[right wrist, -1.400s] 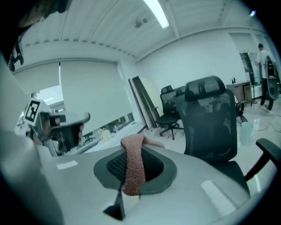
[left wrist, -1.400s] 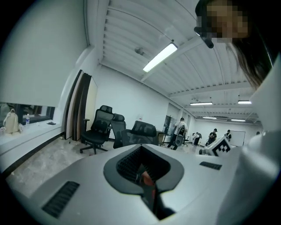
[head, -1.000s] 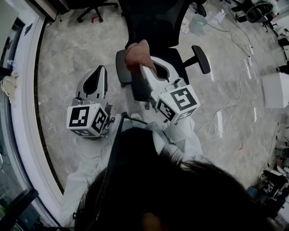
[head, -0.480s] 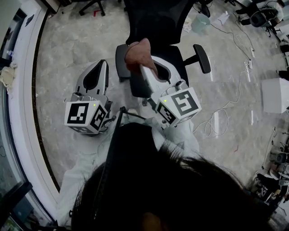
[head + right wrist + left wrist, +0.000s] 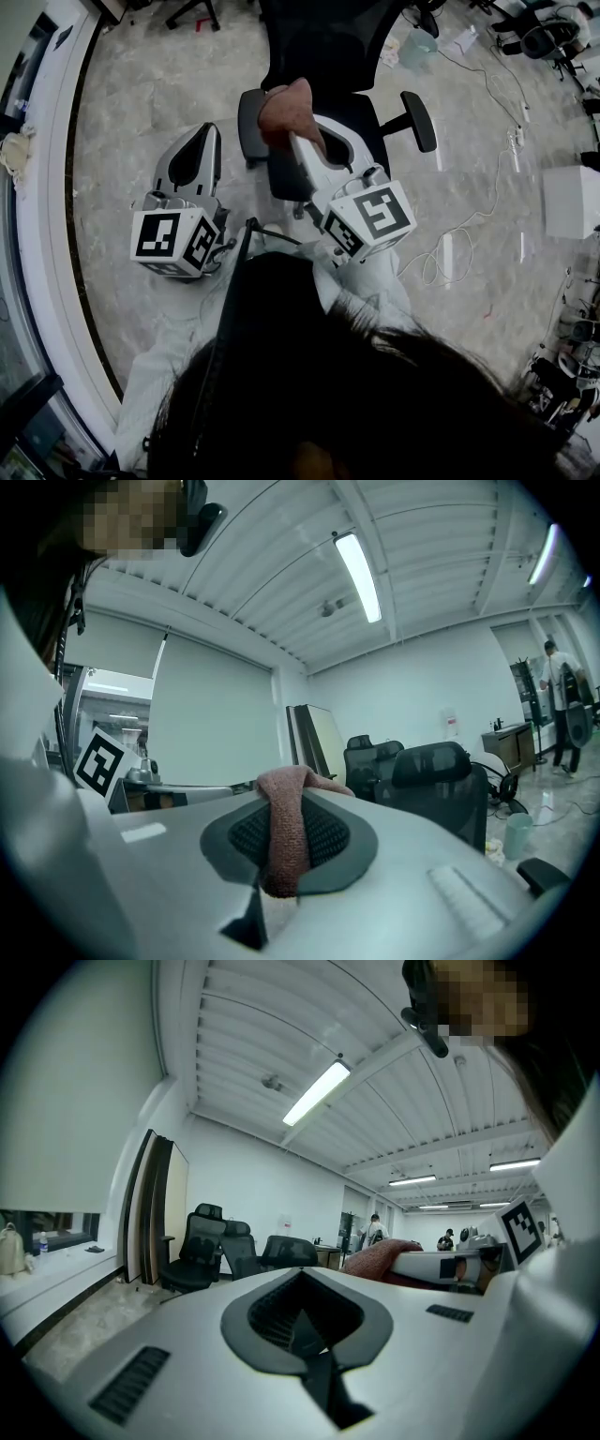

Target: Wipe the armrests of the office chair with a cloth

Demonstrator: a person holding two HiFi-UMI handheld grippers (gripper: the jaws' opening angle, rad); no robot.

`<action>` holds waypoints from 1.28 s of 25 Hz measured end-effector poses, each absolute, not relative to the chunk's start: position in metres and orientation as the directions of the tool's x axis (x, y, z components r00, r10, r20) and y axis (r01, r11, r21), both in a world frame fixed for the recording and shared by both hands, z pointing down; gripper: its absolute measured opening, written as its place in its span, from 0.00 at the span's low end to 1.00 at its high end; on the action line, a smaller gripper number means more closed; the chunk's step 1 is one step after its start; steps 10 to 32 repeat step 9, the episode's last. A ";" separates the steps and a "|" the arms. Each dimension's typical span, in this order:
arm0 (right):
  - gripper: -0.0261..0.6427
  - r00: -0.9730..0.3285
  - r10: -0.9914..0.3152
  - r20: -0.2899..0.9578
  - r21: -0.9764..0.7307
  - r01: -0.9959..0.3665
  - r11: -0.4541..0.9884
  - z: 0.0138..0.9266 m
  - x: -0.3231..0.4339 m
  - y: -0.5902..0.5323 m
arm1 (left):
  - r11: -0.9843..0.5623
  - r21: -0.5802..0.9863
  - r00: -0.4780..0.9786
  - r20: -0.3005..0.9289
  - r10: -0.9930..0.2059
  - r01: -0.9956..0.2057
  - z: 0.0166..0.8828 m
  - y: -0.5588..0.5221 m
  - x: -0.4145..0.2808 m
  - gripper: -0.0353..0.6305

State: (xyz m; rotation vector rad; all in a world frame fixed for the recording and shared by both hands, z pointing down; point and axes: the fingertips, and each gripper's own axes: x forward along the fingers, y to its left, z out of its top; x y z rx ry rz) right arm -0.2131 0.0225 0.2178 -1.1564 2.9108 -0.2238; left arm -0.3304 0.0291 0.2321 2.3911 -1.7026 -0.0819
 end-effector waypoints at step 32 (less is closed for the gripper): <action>0.07 -0.732 -0.680 0.053 -0.123 -0.680 0.723 0.216 -0.212 0.026 | -0.310 0.200 0.330 0.072 -0.941 -0.929 0.232 0.034 -0.330 0.06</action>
